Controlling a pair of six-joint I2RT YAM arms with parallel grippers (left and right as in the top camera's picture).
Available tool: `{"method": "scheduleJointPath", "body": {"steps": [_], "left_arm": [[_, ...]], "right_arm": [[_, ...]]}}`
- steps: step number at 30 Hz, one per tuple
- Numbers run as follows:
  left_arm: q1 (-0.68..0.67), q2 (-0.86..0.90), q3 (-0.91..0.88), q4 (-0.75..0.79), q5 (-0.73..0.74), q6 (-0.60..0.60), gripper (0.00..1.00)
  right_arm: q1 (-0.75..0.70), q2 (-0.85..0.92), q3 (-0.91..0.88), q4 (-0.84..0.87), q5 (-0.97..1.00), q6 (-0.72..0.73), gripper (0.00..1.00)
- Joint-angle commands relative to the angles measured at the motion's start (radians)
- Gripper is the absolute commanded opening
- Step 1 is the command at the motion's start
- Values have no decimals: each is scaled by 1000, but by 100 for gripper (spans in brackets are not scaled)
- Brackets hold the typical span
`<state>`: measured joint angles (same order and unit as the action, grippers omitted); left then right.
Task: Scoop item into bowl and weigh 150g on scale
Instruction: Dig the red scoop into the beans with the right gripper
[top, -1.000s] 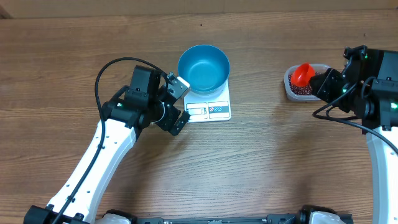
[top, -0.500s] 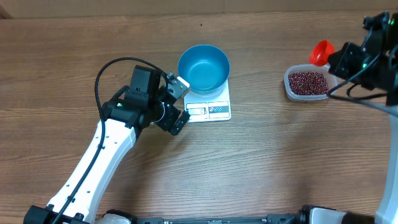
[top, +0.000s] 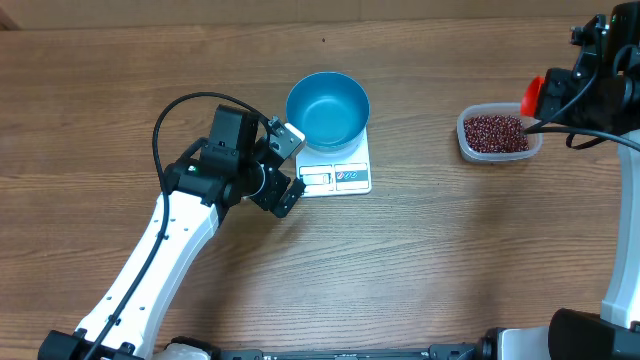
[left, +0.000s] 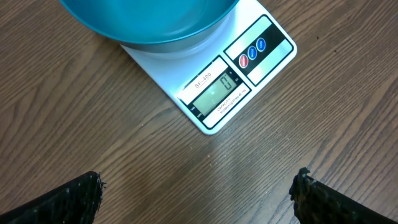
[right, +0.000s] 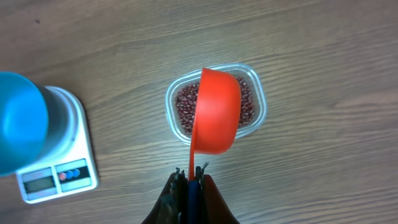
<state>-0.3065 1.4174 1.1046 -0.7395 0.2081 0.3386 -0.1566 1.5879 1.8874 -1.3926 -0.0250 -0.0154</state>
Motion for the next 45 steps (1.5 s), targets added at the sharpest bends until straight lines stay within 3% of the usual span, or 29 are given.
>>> {"method": "scheduleJointPath", "body": {"steps": [1, 19, 27, 38, 45], "left_arm": [[5, -21, -3, 2, 1, -10, 99], [5, -21, -3, 2, 1, -10, 100], [5, -21, -3, 2, 1, -10, 99], [5, -21, -3, 2, 1, -10, 100], [5, -21, -3, 2, 1, -10, 100]], "right_arm": [[-11, 21, -8, 10, 43, -134, 4], [-90, 254, -39, 35, -22, -333, 4], [-115, 279, -121, 147, -51, -463, 4], [-120, 325, -219, 240, -80, -446, 4], [-120, 354, -244, 229, -267, -430, 4]]}}
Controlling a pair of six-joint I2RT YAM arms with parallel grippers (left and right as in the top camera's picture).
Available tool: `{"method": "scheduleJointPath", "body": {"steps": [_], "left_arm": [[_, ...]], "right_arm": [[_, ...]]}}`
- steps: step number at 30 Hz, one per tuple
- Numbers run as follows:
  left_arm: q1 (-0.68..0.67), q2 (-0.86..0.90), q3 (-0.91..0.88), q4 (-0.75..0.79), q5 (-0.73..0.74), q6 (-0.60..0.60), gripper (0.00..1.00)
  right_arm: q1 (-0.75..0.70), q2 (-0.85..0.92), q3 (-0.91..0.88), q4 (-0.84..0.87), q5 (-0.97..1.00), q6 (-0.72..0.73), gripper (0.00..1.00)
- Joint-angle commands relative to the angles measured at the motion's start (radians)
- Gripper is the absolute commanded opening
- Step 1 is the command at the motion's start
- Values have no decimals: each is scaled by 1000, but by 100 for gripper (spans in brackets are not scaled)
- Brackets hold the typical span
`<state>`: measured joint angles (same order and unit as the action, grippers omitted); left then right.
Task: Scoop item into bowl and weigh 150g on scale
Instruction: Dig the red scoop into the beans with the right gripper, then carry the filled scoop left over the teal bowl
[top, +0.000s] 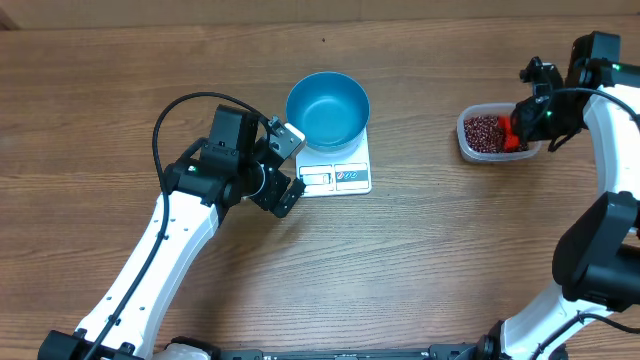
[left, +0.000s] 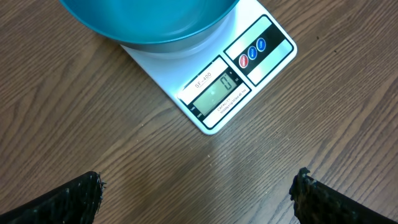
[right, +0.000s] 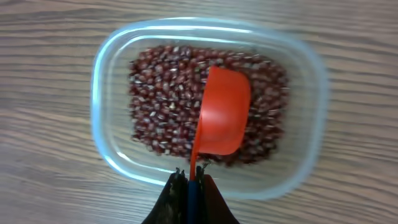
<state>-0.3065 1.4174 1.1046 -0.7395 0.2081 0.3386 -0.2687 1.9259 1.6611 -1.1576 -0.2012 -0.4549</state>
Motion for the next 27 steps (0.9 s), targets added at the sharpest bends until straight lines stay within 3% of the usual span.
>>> {"method": "scheduleJointPath", "body": {"steps": [1, 11, 15, 27], "left_arm": [[5, -21, -3, 2, 1, -10, 99], [5, -21, -3, 2, 1, -10, 100], [5, -21, -3, 2, 1, -10, 100], [5, -21, -3, 2, 1, -10, 100]], "right_arm": [[-8, 16, -18, -8, -92, 15, 4], [-145, 16, -18, -56, -286, 75, 4], [-212, 16, -18, -47, -352, 177, 4], [-364, 16, -18, -56, -655, 178, 4]]}}
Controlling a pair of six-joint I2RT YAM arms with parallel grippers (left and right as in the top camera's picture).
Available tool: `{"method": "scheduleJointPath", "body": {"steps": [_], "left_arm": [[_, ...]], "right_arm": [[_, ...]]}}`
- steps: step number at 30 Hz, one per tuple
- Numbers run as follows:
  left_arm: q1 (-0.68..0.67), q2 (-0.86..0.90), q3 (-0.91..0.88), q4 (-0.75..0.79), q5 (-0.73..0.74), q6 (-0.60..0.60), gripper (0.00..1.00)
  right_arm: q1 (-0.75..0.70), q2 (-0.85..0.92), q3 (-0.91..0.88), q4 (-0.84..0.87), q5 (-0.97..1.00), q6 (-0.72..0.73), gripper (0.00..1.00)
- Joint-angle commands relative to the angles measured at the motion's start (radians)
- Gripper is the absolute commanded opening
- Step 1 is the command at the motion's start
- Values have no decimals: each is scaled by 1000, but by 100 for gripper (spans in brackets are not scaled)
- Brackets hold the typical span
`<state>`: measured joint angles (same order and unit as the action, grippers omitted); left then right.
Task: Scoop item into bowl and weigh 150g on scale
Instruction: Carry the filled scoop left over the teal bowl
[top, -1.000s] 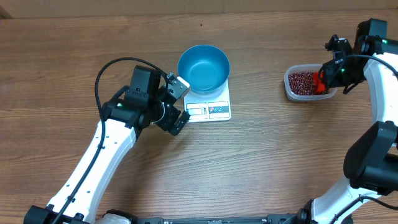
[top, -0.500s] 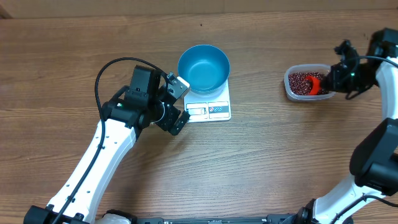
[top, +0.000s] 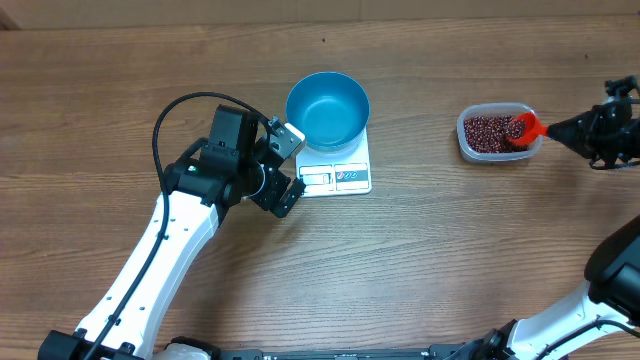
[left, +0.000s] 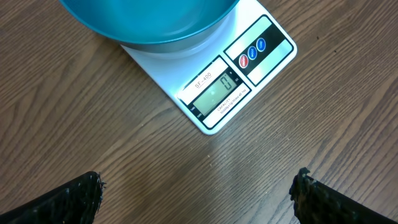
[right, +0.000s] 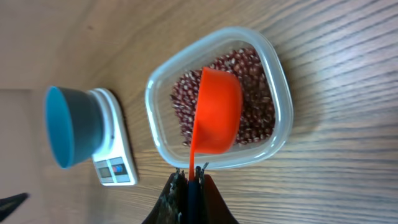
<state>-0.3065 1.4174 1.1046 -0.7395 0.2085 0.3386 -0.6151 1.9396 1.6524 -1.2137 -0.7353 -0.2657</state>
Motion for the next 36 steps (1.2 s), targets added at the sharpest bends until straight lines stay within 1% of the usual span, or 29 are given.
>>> {"method": "scheduleJointPath", "body": {"steps": [1, 6, 8, 13, 18, 24, 25, 30, 36], "left_arm": [[5, -21, -3, 2, 1, -10, 100], [5, -21, -3, 2, 1, -10, 99], [5, -21, -3, 2, 1, -10, 100], [5, -21, -3, 2, 1, -10, 99], [5, -21, -3, 2, 1, -10, 99], [5, -21, -3, 2, 1, -10, 100], [5, -21, -3, 2, 1, -10, 100], [5, -21, -3, 2, 1, -10, 100], [5, -21, -3, 2, 1, -10, 99]], "right_arm": [[-19, 3, -9, -8, -147, -29, 4], [-14, 3, -9, -34, -287, -54, 4], [-2, 3, -9, -71, -358, -93, 4], [50, 3, -9, -150, -396, -159, 4], [183, 3, -9, -182, -396, -163, 4], [364, 3, -8, -173, -406, -154, 4], [388, 3, -8, -163, -420, -145, 4], [507, 2, 22, -54, -417, -4, 4], [646, 2, 51, 144, -272, 209, 4]]}}
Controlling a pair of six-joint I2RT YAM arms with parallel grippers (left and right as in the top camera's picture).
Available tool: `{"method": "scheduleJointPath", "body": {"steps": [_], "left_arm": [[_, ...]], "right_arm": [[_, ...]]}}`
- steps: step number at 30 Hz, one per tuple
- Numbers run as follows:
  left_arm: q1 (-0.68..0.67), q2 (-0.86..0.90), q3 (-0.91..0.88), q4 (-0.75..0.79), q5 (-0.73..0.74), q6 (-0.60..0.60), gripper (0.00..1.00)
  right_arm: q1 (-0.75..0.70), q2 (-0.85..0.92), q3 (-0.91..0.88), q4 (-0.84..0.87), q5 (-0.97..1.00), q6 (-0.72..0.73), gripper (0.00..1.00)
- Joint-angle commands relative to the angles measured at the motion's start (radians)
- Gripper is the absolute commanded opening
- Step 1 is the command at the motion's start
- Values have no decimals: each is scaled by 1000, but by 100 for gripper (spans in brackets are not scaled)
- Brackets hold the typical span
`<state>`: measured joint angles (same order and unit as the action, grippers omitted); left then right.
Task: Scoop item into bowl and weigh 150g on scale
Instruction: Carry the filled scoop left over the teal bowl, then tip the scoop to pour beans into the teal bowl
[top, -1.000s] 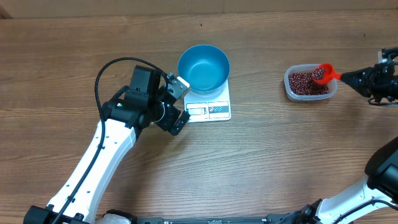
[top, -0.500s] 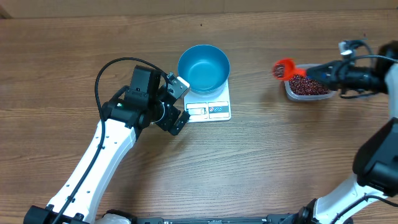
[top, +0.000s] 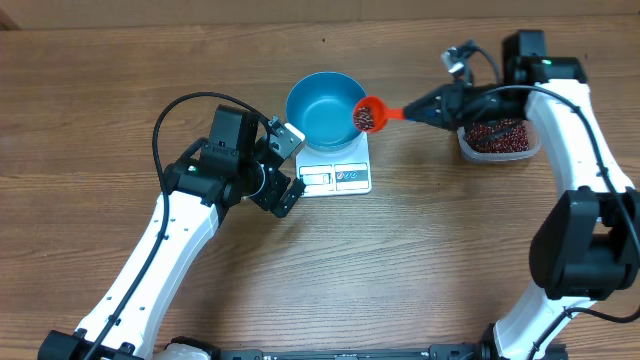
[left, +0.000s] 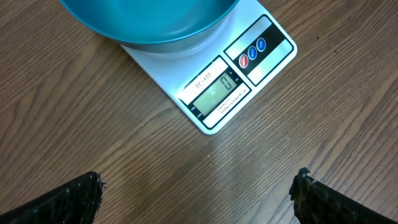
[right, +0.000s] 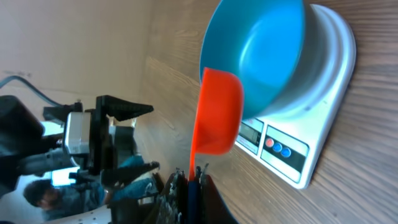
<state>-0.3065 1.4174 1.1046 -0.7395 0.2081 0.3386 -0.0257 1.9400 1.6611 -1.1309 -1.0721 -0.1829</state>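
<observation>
A blue bowl (top: 322, 105) stands on the white scale (top: 340, 178), whose display (left: 216, 91) reads 0. My right gripper (top: 428, 107) is shut on the handle of an orange scoop (top: 368, 115). The scoop holds red beans and hangs at the bowl's right rim. In the right wrist view the scoop (right: 217, 112) shows from below against the bowl (right: 261, 50), its handle pinched in the gripper (right: 191, 177). My left gripper (top: 288, 168) stands open on the table left of the scale, with nothing between its fingers (left: 81, 193).
A clear plastic tub of red beans (top: 497, 136) sits at the right, under my right arm. The left arm's black cable loops over the table left of the bowl. The scale's buttons (left: 252, 52) face the left gripper.
My right gripper was at the bean tub on the far right with the scoop; now it holds the scoop, filled with beans, at the bowl's right rim. The left arm has not moved.
My right gripper first held the empty scoop above the bean tub. Then the scoop lay down among the beans, then tilted at the tub's edge. Now it is at the bowl with beans in it. The scale has read 0 and the left gripper has stayed open throughout.
</observation>
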Motion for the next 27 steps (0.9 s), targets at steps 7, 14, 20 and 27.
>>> {"method": "scheduleJointPath", "body": {"steps": [7, 14, 20, 27], "left_arm": [[5, -21, -3, 2, 1, -10, 100], [5, -21, -3, 2, 2, -10, 99], [5, -21, -3, 2, 1, -10, 100], [5, -21, -3, 2, 1, -10, 100]], "right_arm": [[162, 2, 80, 180, 281, 211, 4], [270, 2, 135, 225, 632, 181, 4], [372, -5, 135, 237, 877, 122, 4], [466, -43, 135, 244, 1136, 65, 4]]}}
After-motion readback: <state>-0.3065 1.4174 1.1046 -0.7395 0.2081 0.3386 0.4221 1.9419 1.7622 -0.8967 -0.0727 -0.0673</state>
